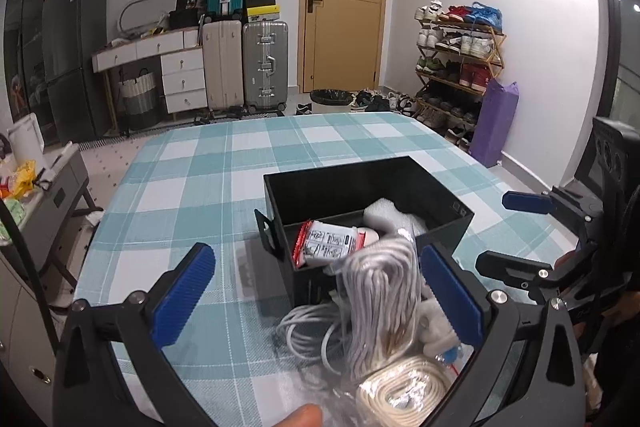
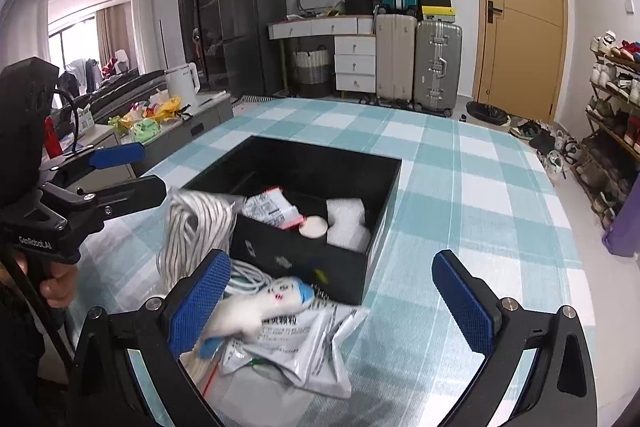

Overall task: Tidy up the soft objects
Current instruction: 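Open both grippers to release the items and withdraw from the box, then grasp the white plush toy with the right gripper while the left gripper grasps the bagged white rope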

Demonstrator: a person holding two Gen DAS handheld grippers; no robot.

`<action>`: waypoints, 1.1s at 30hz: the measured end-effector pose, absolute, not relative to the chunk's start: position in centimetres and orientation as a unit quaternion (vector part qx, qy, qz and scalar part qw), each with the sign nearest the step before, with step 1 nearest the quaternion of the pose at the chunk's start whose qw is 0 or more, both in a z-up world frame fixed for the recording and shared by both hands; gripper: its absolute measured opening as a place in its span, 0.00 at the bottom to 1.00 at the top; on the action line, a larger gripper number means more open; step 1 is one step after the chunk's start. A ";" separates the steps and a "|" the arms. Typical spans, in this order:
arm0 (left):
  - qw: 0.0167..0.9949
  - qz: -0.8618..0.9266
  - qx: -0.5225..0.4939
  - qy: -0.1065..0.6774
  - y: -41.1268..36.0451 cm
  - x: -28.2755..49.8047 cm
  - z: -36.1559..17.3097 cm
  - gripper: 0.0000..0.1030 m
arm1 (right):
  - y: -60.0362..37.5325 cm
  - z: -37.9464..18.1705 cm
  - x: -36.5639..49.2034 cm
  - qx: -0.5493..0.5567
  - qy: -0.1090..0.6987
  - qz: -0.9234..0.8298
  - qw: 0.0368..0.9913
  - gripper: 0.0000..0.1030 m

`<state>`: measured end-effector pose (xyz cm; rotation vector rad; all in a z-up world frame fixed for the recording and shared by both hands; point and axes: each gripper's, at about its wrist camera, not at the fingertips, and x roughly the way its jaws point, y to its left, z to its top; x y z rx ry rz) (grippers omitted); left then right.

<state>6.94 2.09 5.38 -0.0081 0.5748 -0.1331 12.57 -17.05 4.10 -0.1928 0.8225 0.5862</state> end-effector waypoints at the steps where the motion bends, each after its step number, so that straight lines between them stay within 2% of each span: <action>1: 0.957 -0.065 0.003 0.284 1.9 6.8 5.3 1.00 | -17.0 4.1 12.3 -0.094 0.393 0.282 0.870 0.99; 33: 0.950 -0.083 0.012 0.301 1.9 6.6 4.0 1.00 | -14.6 2.0 10.7 -0.110 0.436 0.341 0.825 0.99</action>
